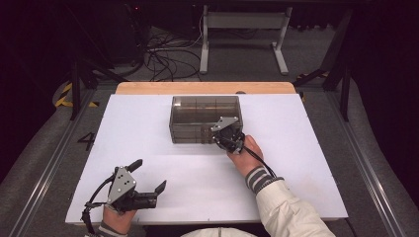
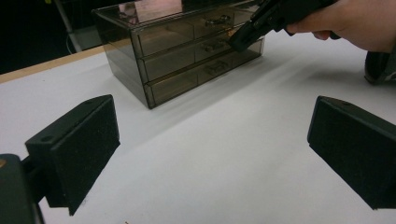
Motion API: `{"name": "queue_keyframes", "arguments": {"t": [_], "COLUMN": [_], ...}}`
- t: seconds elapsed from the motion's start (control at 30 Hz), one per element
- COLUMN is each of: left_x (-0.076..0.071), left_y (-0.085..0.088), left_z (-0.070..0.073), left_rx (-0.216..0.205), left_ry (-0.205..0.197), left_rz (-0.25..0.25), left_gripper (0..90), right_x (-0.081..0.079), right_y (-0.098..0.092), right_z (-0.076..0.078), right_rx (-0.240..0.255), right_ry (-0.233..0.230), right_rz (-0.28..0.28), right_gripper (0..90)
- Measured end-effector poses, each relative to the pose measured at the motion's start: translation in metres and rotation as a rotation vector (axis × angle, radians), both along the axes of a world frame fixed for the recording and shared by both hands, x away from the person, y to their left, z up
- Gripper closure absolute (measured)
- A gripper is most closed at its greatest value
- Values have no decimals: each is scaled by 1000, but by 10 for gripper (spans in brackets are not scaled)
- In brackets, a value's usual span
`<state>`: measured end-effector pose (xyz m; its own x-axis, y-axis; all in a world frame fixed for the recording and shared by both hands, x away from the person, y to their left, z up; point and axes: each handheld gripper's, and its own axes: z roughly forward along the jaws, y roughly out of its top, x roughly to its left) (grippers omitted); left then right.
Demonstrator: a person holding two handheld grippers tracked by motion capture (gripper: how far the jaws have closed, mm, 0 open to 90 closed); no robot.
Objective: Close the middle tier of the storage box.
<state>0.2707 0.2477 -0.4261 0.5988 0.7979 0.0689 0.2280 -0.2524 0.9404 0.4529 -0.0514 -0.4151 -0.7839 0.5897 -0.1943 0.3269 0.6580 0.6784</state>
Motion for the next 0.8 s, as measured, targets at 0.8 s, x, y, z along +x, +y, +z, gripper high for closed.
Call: {"name": "queue_keyframes", "arguments": {"t": [0.8], "left_x": [-3], "left_y": [1], "left_z": [0], "left_rx": [4], "left_ry": [8], "left_rz": [9], "left_gripper": [29], "right_x": [-28], "right_y": [-24], "right_z": [26], "right_rx": [89], "right_ry": [-18], "right_rz": [73], "right_gripper": [849]}}
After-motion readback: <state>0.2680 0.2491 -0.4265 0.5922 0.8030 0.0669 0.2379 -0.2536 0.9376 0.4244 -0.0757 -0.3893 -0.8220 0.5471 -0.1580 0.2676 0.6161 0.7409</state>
